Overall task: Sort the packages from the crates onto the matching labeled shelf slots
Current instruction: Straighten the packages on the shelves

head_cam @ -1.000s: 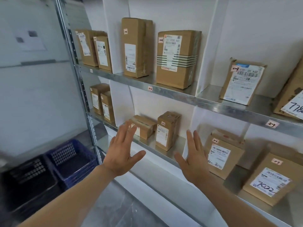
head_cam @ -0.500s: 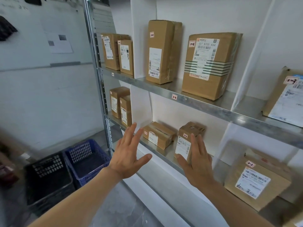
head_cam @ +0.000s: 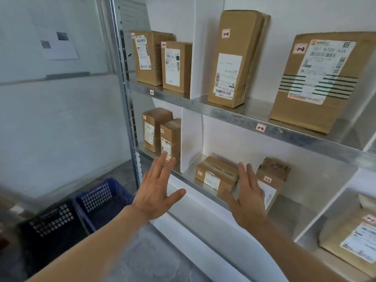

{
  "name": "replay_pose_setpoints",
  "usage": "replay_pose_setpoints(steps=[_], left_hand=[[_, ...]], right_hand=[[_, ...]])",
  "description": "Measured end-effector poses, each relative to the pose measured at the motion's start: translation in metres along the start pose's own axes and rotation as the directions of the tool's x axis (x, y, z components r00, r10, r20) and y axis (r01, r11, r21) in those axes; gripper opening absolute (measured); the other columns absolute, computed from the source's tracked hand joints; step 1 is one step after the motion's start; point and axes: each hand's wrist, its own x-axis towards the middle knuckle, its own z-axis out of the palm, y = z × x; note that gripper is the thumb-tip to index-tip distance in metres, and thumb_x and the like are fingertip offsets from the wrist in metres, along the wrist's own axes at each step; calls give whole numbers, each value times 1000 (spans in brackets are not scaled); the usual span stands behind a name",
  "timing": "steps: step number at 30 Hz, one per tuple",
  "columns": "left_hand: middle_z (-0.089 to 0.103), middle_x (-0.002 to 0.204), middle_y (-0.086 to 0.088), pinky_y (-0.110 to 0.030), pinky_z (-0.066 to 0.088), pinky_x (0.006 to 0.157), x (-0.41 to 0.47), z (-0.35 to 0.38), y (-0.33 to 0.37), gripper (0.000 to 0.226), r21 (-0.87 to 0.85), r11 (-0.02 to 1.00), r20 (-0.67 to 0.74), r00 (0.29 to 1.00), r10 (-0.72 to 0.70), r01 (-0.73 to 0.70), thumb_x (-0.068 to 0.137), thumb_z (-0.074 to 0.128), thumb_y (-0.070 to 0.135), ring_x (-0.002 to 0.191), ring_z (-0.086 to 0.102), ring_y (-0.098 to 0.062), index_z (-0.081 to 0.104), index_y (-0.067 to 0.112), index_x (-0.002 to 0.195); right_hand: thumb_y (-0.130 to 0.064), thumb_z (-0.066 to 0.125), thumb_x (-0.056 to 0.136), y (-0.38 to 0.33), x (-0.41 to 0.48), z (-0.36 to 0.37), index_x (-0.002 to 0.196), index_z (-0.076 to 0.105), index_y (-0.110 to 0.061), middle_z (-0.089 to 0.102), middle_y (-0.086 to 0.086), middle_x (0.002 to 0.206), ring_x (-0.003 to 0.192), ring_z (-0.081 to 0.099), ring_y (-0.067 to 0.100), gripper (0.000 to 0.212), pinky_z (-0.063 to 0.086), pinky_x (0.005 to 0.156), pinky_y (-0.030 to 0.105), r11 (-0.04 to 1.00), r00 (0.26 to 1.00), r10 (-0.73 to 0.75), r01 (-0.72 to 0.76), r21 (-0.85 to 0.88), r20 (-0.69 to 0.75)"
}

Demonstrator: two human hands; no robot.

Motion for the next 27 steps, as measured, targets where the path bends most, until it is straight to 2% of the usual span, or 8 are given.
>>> replay_pose_setpoints(steps=[3,6,13,17,19,23,25,27], left_hand=[[-11,168,12,-63,24,119,6,-10,-27,94,2,1000,-8,1000,3,-3,82,12,92,156,1,-22,4,39,159],[-12,168,11,-63,24,118,10,-17,-49,94,-3,1000,-13,1000,0,0,83,13,91,156,1,-23,3,37,159],[-24,163,21,-60,23,120,26,-25,-91,93,25,998,-9,998,-64,64,81,14,91,156,-4,-20,-3,41,158],[-19,166,16,-58,20,122,43,-32,-106,93,41,997,-32,997,-71,72,81,12,91,156,-4,-20,-5,42,158],[-18,167,15,-59,21,121,55,-36,-115,92,55,995,-41,996,-82,85,80,10,92,156,-4,-20,-7,45,157],[-17,167,15,-59,24,120,85,-38,-131,83,75,994,-67,995,-77,82,82,12,92,156,-5,-19,-16,54,150],[-18,166,15,-57,22,121,97,-36,-136,85,70,993,-74,993,-88,93,81,10,92,156,-6,-18,-14,51,152],[-18,166,15,-57,20,122,108,-34,-141,92,66,992,-74,992,-101,105,80,9,93,156,-7,-18,-8,45,156]], right_hand=[[-61,43,94,-21,7,20,163,6,-31,7,-5,172,159,8,24,84,20,120,60,1000,1000,-18,18,8,6],[-73,33,91,-34,18,39,162,-7,-37,-2,-5,174,161,-1,22,88,17,125,61,999,999,-30,31,-22,38],[-85,14,80,-68,54,80,164,-2,-36,-7,-7,174,161,-2,21,99,16,124,64,998,994,-51,53,-20,101],[-89,13,81,-76,81,114,163,-6,-41,-12,-8,174,161,-3,22,97,15,125,64,995,986,-97,98,4,135],[-96,3,78,-82,97,129,163,-5,-41,-13,-9,173,161,-1,23,101,14,125,65,993,984,-116,116,9,136],[-99,-2,72,-94,128,152,158,-13,-46,-23,-19,167,161,-2,20,102,11,126,61,982,969,-185,176,64,165],[-98,2,75,-100,141,161,158,-13,-47,-19,-19,169,161,4,19,98,14,126,61,972,962,-223,207,111,160],[-97,4,76,-103,153,171,158,-14,-46,-6,-13,173,160,10,20,98,21,125,62,970,958,-231,213,121,168]])
